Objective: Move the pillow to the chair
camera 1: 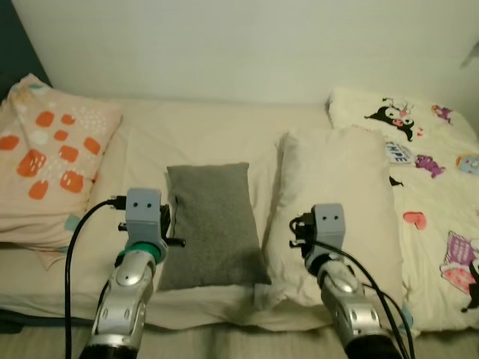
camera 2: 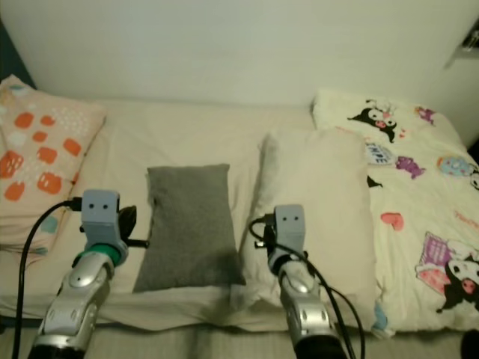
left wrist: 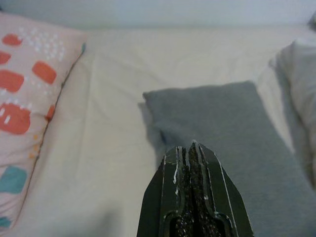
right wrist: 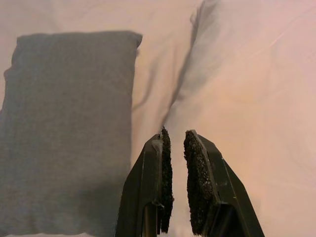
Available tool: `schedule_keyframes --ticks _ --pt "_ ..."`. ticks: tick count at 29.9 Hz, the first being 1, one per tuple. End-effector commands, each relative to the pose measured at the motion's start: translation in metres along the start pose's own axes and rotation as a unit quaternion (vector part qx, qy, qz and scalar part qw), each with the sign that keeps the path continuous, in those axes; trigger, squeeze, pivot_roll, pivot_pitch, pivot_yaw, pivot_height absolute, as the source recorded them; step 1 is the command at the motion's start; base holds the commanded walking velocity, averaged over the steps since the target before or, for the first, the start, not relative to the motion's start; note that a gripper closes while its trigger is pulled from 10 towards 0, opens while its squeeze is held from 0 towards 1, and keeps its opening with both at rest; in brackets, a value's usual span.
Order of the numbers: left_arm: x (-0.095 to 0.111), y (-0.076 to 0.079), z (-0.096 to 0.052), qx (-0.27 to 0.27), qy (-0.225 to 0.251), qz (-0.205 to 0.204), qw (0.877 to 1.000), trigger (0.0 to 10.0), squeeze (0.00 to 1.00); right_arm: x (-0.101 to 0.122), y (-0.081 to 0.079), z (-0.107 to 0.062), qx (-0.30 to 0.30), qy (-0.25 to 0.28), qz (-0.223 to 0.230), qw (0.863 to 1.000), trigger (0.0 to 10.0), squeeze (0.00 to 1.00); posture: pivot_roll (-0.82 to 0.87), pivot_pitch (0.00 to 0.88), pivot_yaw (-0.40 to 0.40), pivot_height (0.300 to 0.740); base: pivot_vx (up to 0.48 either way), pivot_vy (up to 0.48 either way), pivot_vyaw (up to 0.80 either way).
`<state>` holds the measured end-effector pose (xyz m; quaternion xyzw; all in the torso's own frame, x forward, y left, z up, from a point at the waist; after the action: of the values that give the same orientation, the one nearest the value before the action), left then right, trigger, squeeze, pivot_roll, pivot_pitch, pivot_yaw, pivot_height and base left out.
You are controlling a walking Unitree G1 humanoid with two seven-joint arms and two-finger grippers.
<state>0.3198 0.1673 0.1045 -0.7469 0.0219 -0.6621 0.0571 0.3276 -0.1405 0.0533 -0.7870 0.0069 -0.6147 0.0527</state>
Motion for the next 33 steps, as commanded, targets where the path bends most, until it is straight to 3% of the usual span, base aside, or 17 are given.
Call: schedule_keyframes --ticks 1,12,19,33 --pt "-0.0097 -0.0014 -0.0031 0.006 -0.021 0.0 1.0 10.0 0.0 -0.0058 -0.002 -0.0008 0.001 -0.011 0.004 1.0 10.0 0.0 0.05 0.037 -0.004 0.74 0.0 0.0 0.0" --pt "-0.013 -0.0001 -0.0036 0.007 -0.032 -0.005 0.999 10.0 0.0 -0.0075 0.0014 -0.0023 -0.003 -0.014 0.002 1.0 10.0 0.0 0.04 0.042 -0.006 0.74 0.0 0.0 0.0" --pt "-0.0129 0.0012 -0.0039 0.001 -0.034 -0.006 0.999 10.0 0.0 -0.0077 -0.0004 -0.0018 -0.002 -0.015 0.004 1.0 10.0 0.0 0.05 0.042 -0.005 0.74 0.0 0.459 0.0" --pt "-0.0175 0.0024 -0.0065 -0.009 -0.048 0.007 0.999 10.0 0.0 -0.0086 -0.0011 -0.0004 -0.004 -0.019 0.015 1.0 10.0 0.0 0.05 0.046 0.006 0.74 0.0 0.0 0.0"
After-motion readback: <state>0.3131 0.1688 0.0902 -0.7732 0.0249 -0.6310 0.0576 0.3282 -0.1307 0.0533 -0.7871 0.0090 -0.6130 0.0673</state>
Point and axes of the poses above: a point about 5 cm out from each wrist's last joint towards the gripper, its own z axis pointing out of the wrist towards the gripper, its own x axis along the axis of the wrist's last joint, y = z × x, the point moved 2 cm from there along z, pointing out of the wrist towards the gripper, and after that the axes turned 3 degrees about z, right-handed, at the moved point
